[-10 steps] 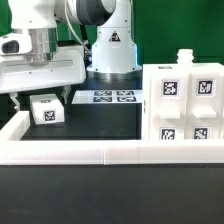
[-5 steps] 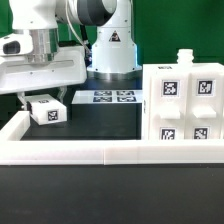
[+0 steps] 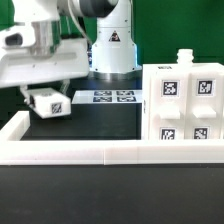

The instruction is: Assemble cabinet

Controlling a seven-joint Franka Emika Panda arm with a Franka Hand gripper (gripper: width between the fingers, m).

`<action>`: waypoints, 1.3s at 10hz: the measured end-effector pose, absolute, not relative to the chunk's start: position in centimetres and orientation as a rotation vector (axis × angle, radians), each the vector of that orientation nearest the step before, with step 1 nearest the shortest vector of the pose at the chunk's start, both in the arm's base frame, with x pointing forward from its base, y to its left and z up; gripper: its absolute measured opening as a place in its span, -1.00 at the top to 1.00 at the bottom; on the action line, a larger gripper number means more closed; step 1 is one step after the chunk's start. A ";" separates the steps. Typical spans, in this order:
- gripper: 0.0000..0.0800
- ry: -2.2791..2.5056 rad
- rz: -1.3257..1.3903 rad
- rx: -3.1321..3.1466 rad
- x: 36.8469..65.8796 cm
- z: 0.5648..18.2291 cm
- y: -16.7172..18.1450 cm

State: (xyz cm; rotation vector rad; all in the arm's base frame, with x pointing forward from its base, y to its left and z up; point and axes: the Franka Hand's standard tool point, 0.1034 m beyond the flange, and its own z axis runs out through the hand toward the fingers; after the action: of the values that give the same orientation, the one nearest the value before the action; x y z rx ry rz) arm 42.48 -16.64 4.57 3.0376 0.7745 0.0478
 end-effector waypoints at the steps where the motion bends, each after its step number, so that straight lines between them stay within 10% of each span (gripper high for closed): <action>1: -0.40 0.786 0.071 3.031 42.8 6.1 -15.4; 7: -0.40 0.657 0.094 3.108 47.1 13.0 -6.6; 13: -0.40 0.583 0.097 3.120 49.0 13.9 -3.6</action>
Offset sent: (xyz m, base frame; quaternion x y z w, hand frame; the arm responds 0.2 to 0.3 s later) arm 0.0242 0.0470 0.0527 -0.0038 -0.0141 0.0322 0.9994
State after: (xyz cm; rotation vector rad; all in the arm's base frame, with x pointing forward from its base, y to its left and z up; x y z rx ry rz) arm 49.01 -3.58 13.88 3.1196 0.5827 0.0974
